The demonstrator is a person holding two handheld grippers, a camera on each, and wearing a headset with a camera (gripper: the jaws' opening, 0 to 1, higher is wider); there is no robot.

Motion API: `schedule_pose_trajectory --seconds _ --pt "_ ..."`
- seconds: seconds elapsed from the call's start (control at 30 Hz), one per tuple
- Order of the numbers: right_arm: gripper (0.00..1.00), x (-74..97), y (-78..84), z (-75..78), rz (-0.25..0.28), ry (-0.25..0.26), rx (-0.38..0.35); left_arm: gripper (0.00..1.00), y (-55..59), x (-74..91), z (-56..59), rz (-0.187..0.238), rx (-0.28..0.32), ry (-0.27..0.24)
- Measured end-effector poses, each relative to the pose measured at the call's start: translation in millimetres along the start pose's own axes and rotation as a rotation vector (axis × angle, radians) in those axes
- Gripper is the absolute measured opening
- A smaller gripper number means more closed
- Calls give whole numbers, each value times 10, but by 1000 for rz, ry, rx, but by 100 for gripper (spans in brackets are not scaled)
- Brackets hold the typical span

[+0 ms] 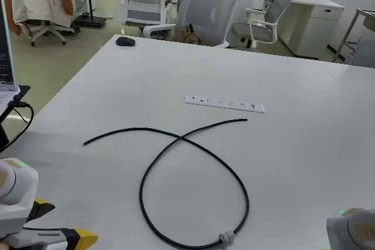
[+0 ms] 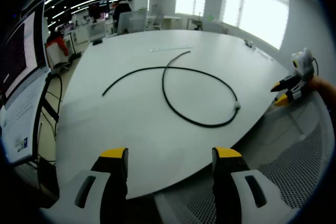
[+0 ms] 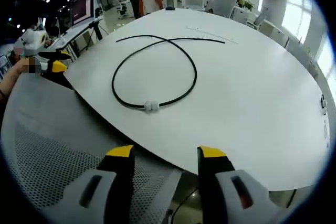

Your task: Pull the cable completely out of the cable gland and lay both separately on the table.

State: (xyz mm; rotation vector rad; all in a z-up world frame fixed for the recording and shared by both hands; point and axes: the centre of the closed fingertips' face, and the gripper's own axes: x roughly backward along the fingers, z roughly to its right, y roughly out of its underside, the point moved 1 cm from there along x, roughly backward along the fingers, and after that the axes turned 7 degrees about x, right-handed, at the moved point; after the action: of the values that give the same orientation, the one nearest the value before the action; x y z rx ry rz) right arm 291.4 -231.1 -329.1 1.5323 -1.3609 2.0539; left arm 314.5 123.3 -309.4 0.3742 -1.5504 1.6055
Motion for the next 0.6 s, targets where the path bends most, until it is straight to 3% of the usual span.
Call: schedule_pose_trajectory --seconds 0.23,0.33,0.6 --pt "51 -4 8 -3 -2 -4 -5 63 18 3 4 -11 -2 1" --pt "52 -9 12 0 -3 -8 -11 67 -23 0 31 12 -4 15" --pt "52 -17 16 6 -5 -11 -10 66 -15 0 25 5 -6 9"
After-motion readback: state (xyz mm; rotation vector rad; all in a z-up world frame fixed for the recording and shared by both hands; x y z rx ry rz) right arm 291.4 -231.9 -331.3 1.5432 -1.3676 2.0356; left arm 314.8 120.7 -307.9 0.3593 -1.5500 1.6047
